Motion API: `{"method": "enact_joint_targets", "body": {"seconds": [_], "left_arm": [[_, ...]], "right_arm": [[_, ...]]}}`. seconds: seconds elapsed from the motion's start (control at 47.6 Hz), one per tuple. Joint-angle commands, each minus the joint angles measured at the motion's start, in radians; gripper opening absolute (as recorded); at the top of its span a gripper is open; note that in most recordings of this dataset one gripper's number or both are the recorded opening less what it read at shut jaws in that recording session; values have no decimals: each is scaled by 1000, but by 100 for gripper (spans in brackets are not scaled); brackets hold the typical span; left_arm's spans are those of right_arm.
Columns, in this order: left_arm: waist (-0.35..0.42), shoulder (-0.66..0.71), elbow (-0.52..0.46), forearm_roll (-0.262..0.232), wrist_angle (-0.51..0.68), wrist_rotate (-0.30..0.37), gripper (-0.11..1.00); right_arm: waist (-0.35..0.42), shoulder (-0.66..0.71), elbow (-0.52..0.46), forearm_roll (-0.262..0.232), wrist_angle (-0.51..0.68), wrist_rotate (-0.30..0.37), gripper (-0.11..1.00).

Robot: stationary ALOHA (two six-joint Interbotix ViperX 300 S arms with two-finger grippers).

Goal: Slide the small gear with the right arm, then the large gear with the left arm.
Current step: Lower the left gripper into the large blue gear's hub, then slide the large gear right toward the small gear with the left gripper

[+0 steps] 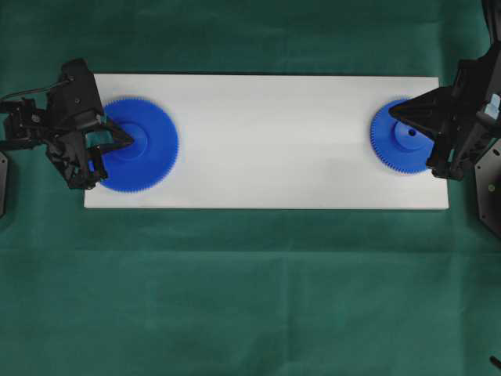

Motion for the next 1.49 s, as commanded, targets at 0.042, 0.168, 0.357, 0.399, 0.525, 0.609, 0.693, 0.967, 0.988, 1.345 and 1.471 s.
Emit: {"method": "enact_joint_targets", "body": {"seconds": [0.042, 0.168, 0.357, 0.399, 0.525, 0.609, 0.693, 0.967, 0.988, 1.345, 1.471], "left_arm": [[2, 8, -6, 0, -6, 2, -1], [2, 8, -5, 0, -6, 0, -1], [3, 18, -15, -2, -23, -2, -1], [2, 31, -20, 0, -35, -5, -1], [3, 86, -52, 0, -60, -5, -1], [5, 132, -91, -2, -69, -5, -1], [6, 195, -150, 0, -74, -2, -1], [8, 414, -403, 2, -72, 8, -1], [8, 428, -422, 2, -69, 8, -1], [-25, 641, -738, 3, -32, 8, -1], [-37, 698, -844, 3, -20, 8, -1]], "right_arm": [[0, 2, -11, 2, -8, 2, 50], [2, 2, -11, 2, -6, 2, 50], [2, 0, -9, 2, -6, 2, 50], [2, 2, -9, 2, -6, 2, 50], [2, 2, -9, 2, -8, 2, 50], [2, 2, -9, 2, -8, 2, 50], [2, 2, -6, 2, -8, 2, 50], [2, 0, 15, 2, -21, 2, 50], [2, -2, 17, 2, -23, 2, 50], [2, -17, 35, 2, -37, 0, 50], [2, -21, 38, 2, -37, 0, 50]]}}
